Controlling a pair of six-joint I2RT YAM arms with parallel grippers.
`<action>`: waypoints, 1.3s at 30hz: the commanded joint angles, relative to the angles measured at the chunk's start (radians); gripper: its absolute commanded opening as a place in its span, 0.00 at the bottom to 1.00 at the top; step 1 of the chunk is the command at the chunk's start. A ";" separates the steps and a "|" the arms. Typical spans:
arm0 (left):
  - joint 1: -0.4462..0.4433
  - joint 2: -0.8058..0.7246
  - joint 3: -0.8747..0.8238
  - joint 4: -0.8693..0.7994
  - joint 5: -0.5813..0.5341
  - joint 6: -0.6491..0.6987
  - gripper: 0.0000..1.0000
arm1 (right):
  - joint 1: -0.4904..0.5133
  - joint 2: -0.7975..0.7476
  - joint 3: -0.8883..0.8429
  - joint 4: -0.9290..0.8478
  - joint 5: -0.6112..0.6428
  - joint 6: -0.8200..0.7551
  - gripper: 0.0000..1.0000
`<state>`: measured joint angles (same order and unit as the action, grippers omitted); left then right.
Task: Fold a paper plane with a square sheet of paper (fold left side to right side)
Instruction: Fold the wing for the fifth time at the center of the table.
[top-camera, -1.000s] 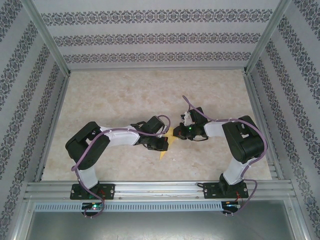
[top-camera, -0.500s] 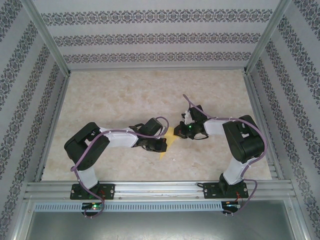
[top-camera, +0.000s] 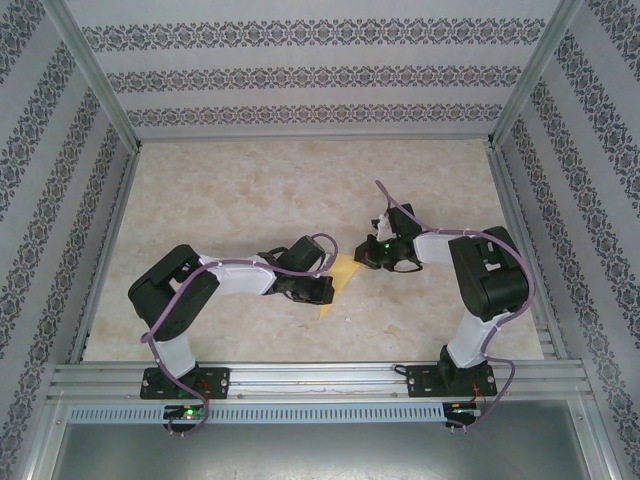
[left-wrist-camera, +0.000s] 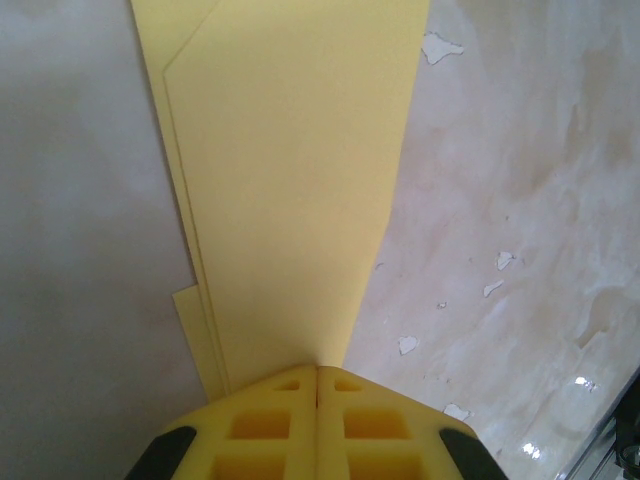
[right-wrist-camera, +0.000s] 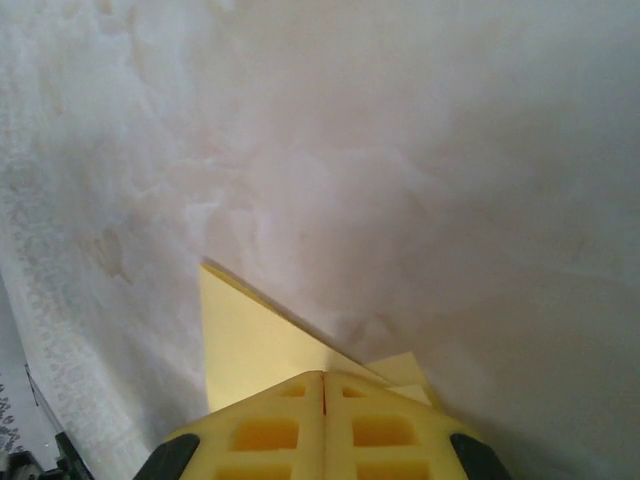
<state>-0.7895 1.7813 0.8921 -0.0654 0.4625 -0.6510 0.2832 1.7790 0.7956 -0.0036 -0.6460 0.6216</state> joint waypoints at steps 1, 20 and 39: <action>0.008 -0.002 -0.018 -0.053 -0.015 0.001 0.00 | -0.004 0.032 -0.010 -0.012 0.025 -0.027 0.00; 0.013 0.022 0.184 -0.058 0.094 0.052 0.00 | -0.009 0.053 -0.049 -0.041 0.094 -0.063 0.00; 0.045 0.205 0.267 0.024 0.158 0.046 0.00 | -0.007 0.063 -0.053 -0.062 0.108 -0.079 0.00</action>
<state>-0.7521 1.9636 1.1507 -0.0742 0.5880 -0.6231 0.2783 1.7832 0.7845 0.0189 -0.6491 0.5758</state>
